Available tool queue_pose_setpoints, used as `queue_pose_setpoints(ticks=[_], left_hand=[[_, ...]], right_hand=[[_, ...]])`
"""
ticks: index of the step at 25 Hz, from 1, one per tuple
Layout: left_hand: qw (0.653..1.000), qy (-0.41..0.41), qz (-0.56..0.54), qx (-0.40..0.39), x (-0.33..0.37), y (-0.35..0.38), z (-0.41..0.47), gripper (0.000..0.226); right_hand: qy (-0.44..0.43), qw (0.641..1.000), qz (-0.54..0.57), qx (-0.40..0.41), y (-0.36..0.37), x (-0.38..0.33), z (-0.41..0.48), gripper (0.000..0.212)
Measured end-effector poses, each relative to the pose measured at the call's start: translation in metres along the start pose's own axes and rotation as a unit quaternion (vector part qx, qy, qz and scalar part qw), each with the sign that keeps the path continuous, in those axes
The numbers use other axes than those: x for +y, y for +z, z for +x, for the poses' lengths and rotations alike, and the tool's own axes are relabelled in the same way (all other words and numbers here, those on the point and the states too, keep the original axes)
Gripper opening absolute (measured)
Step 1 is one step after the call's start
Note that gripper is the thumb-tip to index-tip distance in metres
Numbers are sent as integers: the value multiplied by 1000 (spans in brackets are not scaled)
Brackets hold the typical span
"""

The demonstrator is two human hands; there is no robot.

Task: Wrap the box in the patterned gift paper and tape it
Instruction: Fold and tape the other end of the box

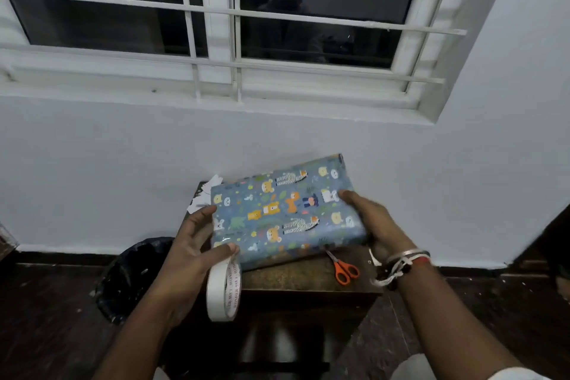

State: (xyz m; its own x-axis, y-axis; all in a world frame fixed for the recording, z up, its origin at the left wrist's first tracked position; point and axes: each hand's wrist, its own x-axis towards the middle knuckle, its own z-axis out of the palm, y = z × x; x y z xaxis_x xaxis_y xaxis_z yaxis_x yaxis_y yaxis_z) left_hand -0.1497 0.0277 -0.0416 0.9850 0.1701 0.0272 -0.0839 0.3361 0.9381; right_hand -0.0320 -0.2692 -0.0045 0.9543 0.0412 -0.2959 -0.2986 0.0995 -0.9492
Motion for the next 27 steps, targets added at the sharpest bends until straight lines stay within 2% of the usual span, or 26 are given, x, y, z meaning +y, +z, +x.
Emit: queue_pose_setpoints(ticks=[3, 5, 6, 8, 11, 12, 13, 14, 15, 16, 18, 20, 22, 24, 26, 27], left_hand=[[1000, -13, -14, -9, 14, 12, 3, 89], [999, -23, -35, -3, 22, 20, -1, 86], [998, -28, -48, -8, 24, 23, -4, 92], [997, -36, -72, -17, 31, 28, -14, 87], [989, -53, -136, -34, 40, 27, -26, 78], [986, -57, -152, -43, 42, 23, -28, 79], [982, -63, -168, -55, 43, 19, -30, 80], [978, -67, -184, -70, 43, 15, -30, 80], [975, -73, -196, -79, 42, 10, -30, 78], [974, -77, -198, -81, 40, 5, -31, 75], [974, -89, -198, -70, 35, -6, -30, 74], [973, -98, -198, -65, 31, -15, -30, 89], [974, -114, -186, -60, 27, -22, -29, 84], [975, -132, -171, -55, 24, -27, -27, 67], [977, -150, -146, -43, 21, -31, -23, 61], [977, -157, -136, -40, 21, -33, -21, 62]], right_hand=[[-179, 983, -25, 40, 15, -57, -31, 36], [-291, 946, -115, 88, 31, -87, -56, 55], [-336, 912, -195, 129, 40, -96, -66, 69], [-406, 813, -380, 173, 65, -99, -84, 85], [-421, 637, -625, 162, 110, -60, -94, 84], [-411, 597, -670, 162, 125, -40, -95, 83], [-407, 577, -689, 163, 136, -22, -97, 81], [-405, 577, -693, 154, 145, -7, -101, 78], [-407, 600, -676, 134, 152, 3, -101, 71], [-400, 649, -640, 94, 156, 8, -103, 64], [-360, 770, -526, -11, 151, 7, -100, 51], [-330, 844, -422, -6, 131, 7, -88, 41], [-308, 874, -369, 79, 98, 13, -59, 39], [-261, 872, -384, 154, 56, 22, -24, 50], [-167, 899, -376, 150, 23, 27, -2, 78], [-116, 928, -335, 113, 13, 32, 11, 87]])
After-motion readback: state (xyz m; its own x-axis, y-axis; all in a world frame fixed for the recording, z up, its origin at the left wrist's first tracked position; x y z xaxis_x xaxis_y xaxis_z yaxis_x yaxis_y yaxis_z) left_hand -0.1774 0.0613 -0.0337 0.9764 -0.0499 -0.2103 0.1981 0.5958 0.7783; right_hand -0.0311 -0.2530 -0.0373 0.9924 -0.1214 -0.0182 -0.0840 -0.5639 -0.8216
